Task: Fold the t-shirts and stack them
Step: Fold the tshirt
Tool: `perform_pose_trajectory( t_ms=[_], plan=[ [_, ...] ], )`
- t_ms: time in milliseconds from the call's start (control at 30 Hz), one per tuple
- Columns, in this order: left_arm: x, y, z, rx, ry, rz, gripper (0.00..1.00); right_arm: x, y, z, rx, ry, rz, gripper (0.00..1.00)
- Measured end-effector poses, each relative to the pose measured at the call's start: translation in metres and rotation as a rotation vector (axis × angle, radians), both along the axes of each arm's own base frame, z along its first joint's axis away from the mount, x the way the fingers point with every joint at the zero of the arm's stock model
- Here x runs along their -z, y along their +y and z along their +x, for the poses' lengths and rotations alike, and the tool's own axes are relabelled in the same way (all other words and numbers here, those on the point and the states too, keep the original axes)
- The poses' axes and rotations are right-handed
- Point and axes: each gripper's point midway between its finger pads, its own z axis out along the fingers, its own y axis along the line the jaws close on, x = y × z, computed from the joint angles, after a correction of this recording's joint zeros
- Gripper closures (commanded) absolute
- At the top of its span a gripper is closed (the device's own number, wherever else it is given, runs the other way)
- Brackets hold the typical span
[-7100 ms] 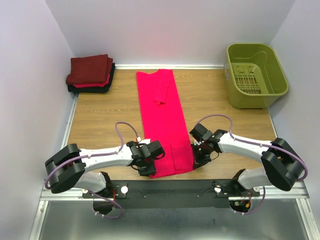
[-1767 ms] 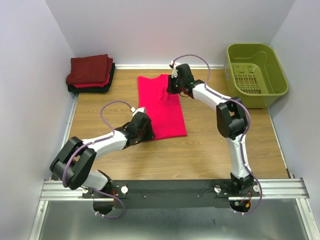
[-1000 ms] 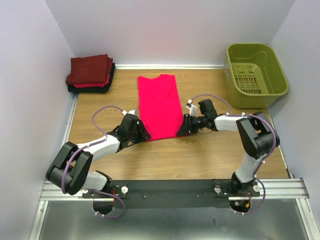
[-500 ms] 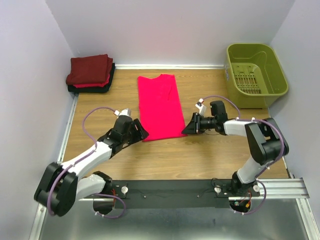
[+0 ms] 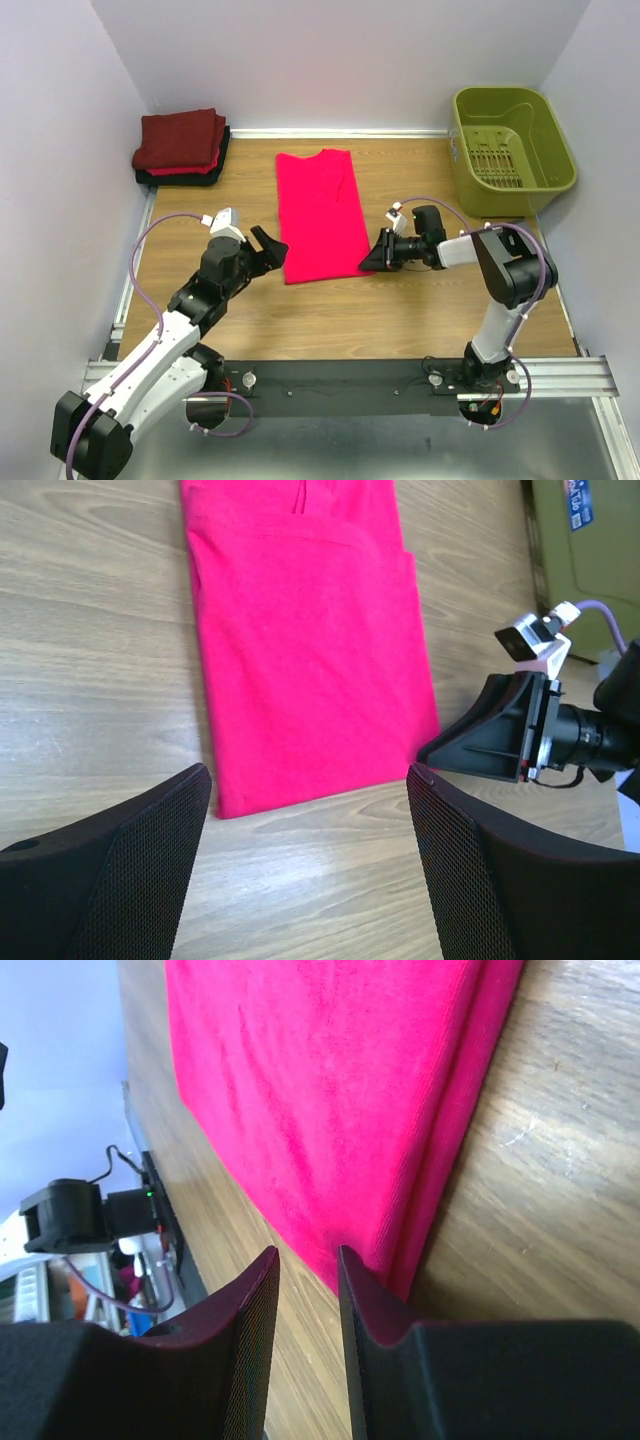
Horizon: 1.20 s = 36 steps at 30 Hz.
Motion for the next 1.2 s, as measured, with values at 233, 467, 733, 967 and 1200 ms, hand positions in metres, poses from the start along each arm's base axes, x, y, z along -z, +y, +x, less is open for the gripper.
perform_pose_trajectory(
  t_ms=[233,467,733,967,1200],
  plan=[
    [0.031,0.001,-0.004,0.011,0.08,0.053,0.14,-0.011,-0.012,-0.002,0.034,-0.039,-0.083,0.49],
    [0.062,-0.001,-0.008,0.048,0.19,0.123,0.09,-0.052,-0.027,0.007,0.144,-0.15,-0.274,0.29],
    [0.069,-0.013,-0.002,0.104,0.251,0.2,0.09,-0.041,-0.022,0.007,0.221,-0.158,-0.637,0.36],
    [0.08,-0.023,-0.008,0.157,0.295,0.255,0.09,-0.005,-0.038,0.0,0.246,-0.049,-0.821,0.47],
    [0.083,-0.03,-0.01,0.19,0.305,0.286,0.09,0.005,-0.031,0.0,0.248,-0.015,-0.853,0.52]
  ],
)
